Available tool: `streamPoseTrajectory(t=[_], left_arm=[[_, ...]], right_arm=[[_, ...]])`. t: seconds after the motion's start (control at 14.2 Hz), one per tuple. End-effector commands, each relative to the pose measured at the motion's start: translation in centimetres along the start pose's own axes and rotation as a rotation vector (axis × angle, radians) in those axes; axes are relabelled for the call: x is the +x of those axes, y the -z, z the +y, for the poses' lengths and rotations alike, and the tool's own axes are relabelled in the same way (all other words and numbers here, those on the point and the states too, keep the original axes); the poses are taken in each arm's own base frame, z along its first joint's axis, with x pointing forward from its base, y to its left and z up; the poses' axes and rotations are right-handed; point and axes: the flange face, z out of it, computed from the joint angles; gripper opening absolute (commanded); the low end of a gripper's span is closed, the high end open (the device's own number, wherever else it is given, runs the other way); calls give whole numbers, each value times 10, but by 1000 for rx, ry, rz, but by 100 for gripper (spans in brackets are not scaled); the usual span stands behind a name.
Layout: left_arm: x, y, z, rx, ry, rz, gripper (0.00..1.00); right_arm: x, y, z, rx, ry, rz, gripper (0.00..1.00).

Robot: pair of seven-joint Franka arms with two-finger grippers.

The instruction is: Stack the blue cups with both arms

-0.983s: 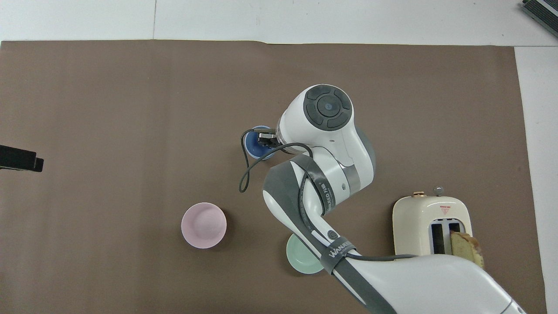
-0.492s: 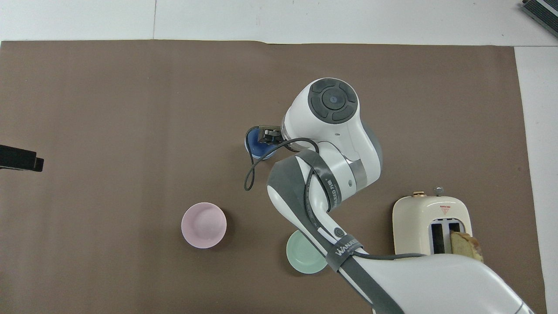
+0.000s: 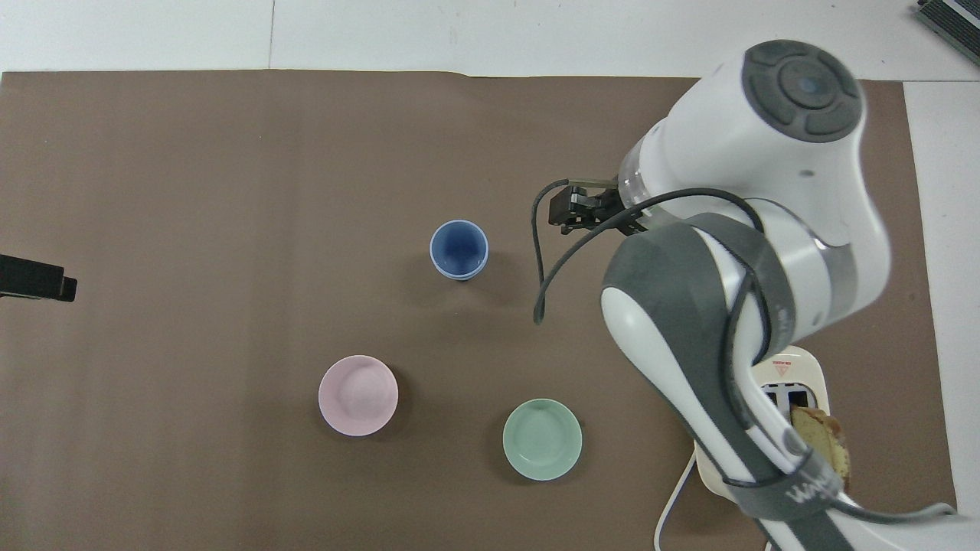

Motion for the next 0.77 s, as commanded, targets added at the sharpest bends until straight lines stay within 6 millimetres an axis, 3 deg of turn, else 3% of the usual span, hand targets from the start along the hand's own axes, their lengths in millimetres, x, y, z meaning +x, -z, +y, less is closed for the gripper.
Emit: streamPoseTrajectory(t=[0.0, 0.14, 0.7], left_arm=[[-8, 2, -1, 12, 12, -3, 100], [-8, 2, -1, 12, 12, -3, 100], [-8, 2, -1, 12, 12, -3, 100]], right_arm=[[0, 46, 53, -3, 30, 18, 100], [-3, 67, 74, -7, 45, 39, 100], [-22, 110, 146, -83, 116, 1, 100]])
